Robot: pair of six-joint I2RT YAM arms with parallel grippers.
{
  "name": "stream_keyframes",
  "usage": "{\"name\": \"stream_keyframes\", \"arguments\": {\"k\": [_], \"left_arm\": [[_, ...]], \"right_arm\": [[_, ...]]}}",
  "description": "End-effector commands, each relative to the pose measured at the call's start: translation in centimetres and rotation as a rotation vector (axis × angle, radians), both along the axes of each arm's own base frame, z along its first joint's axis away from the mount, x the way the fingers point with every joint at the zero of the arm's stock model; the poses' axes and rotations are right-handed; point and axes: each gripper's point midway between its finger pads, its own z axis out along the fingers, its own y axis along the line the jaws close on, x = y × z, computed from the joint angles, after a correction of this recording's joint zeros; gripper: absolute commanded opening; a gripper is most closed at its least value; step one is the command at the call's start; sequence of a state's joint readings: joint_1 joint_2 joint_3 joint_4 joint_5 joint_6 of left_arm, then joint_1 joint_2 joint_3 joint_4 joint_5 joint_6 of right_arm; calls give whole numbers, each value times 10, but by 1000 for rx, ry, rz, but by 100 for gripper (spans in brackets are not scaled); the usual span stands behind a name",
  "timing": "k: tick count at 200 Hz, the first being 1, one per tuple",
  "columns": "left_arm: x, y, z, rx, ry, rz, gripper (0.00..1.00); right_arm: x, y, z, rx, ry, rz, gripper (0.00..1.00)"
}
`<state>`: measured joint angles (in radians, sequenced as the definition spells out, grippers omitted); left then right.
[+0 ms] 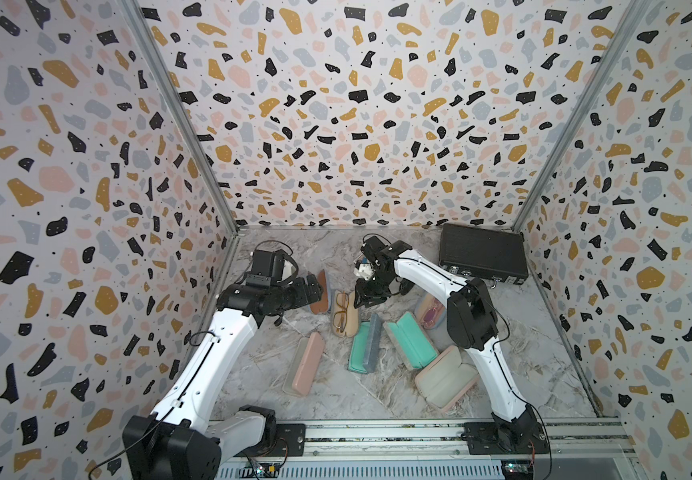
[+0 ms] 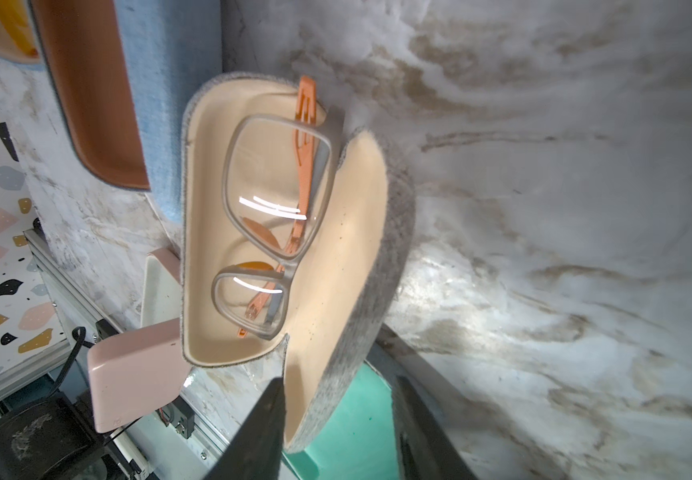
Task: Close the glasses case
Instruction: Move the glasses case to the center of the board.
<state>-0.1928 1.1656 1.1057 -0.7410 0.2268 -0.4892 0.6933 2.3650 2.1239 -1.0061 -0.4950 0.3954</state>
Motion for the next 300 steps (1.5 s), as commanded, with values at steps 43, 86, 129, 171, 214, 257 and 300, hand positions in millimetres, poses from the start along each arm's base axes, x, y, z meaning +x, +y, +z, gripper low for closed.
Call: {"name": "stream_keyframes", "arguments": {"k": [43,86,129,171,214,257,300], "left_arm": [[1,4,-5,-4,3,-5,99],[0,7,-12,-6,16,0,99],[1,8,-16,-12,26,1,99],[1,11,-18,-14,30,5,99],[2,11,-20,-22,34,4,99],[3,10,-21,-28,36,2,99],[5,9,-21,-34,39,-2,99]], "right_arm": [[0,5,-1,10,30,12,41],[3,10,-2,27,37,12,34],[6,15,0,41,35,10,27],[8,18,-1,48,39,7,21],[11,18,2,50,28,3,18],[17,16,5,53,19,-12,17],[29,9,12,61,12,-48,16]]}}
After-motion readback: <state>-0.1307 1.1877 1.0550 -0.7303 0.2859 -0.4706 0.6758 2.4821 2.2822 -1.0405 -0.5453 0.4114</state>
